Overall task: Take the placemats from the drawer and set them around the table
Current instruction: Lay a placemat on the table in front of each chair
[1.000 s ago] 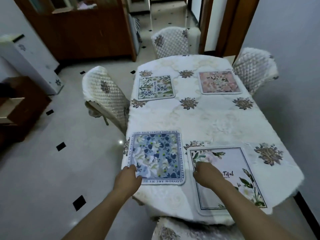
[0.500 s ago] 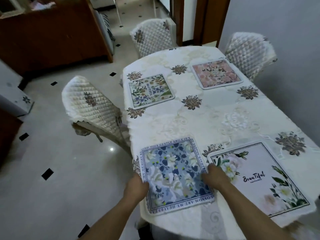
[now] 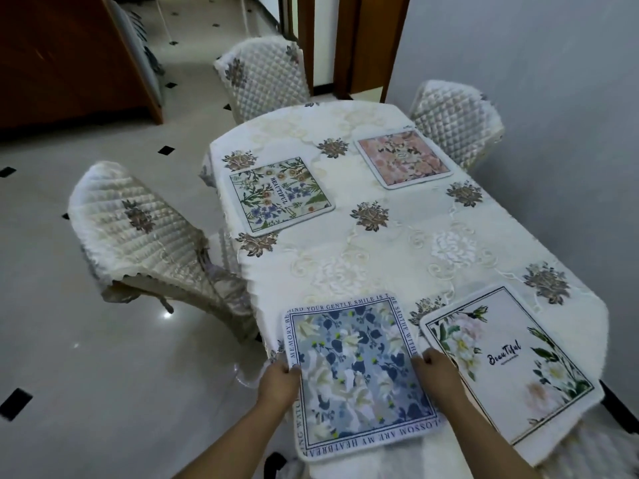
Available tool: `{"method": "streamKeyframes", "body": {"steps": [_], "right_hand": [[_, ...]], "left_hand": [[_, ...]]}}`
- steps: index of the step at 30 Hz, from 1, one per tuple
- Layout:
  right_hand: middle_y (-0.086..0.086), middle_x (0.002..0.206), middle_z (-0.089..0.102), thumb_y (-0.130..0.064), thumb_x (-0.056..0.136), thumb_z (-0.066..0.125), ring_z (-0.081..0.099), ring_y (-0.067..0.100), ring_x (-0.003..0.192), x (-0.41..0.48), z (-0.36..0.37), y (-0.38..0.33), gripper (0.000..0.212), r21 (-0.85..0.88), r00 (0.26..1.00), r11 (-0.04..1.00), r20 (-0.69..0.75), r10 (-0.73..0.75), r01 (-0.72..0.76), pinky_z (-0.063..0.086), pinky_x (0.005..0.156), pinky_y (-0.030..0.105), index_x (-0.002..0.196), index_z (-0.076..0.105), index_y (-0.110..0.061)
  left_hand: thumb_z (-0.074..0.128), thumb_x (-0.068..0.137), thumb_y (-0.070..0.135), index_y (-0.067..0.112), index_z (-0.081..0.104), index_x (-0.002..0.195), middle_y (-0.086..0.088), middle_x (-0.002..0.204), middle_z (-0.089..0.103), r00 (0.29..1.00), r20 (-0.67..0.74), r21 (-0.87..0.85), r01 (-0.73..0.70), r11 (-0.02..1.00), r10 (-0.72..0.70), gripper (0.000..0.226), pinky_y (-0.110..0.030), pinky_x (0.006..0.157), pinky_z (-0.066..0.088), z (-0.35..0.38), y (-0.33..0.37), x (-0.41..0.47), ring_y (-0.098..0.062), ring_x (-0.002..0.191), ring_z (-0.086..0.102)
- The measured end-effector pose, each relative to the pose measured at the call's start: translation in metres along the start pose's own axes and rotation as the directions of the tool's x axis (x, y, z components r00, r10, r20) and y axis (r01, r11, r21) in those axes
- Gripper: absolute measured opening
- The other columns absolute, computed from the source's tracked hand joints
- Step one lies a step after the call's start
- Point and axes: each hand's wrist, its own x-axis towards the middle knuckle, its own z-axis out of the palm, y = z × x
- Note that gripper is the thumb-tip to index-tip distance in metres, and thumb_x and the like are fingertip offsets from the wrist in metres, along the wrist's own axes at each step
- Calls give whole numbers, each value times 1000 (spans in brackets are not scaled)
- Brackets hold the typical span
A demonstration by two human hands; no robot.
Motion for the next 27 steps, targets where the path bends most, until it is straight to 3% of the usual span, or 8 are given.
{"method": "streamKeyframes", "body": {"steps": [3, 5, 10, 16, 23, 27], "right_hand": [[6, 60, 29, -24, 97, 51, 27, 19, 52, -2, -1, -19, 40, 25, 996, 996, -28, -79, 80, 19, 53, 33, 67, 27, -14], [6, 59, 31, -27, 98, 49, 29, 19, 51, -1, -4, -43, 40, 59, 986, 984, -39, -163, 165, 19, 51, 33, 67, 29, -14], [6, 61, 32, -27, 100, 48, 30, 19, 53, -2, -4, -126, 40, 70, 928, 925, -13, -373, 373, 21, 53, 34, 68, 28, -14], [9, 62, 37, -31, 98, 49, 35, 21, 55, -23, 25, -238, 40, 90, 858, 858, 46, -511, 506, 22, 53, 34, 69, 29, -13], [10, 60, 48, -31, 97, 51, 47, 27, 55, -59, 102, -371, 40, 110, 798, 805, 107, -593, 583, 28, 54, 34, 65, 39, -10], [3, 54, 43, -28, 96, 53, 41, 21, 50, -83, 165, -459, 40, 114, 782, 791, 120, -612, 601, 25, 50, 30, 60, 38, -17]], "left_hand": [[58, 92, 20, 7, 58, 74, -14, 74, 65, 990, -114, -25, -91, 996, 88, 22, -40, 69, 52, -23, 26, -10, -32, 73, 64], [56, 94, 18, 11, 53, 69, -8, 68, 61, 974, -196, -69, -133, 989, 117, 26, -33, 60, 45, -46, 47, -22, -26, 66, 59], [54, 96, 23, 5, 59, 88, -7, 79, 64, 898, -408, -64, -206, 977, 163, 21, -25, 49, 36, -119, 75, -41, -15, 66, 57], [54, 95, 26, 12, 59, 87, 2, 77, 61, 801, -586, -93, -211, 973, 118, 17, -23, 50, 35, -222, 62, -49, -12, 67, 56], [55, 94, 27, 12, 57, 84, 2, 76, 60, 715, -697, -159, -230, 960, 56, 18, -24, 51, 35, -353, 12, -33, -7, 65, 53], [56, 93, 29, 13, 56, 81, 0, 76, 62, 692, -722, -205, -251, 946, 27, 20, -25, 51, 36, -446, -29, -4, -10, 65, 55]]}}
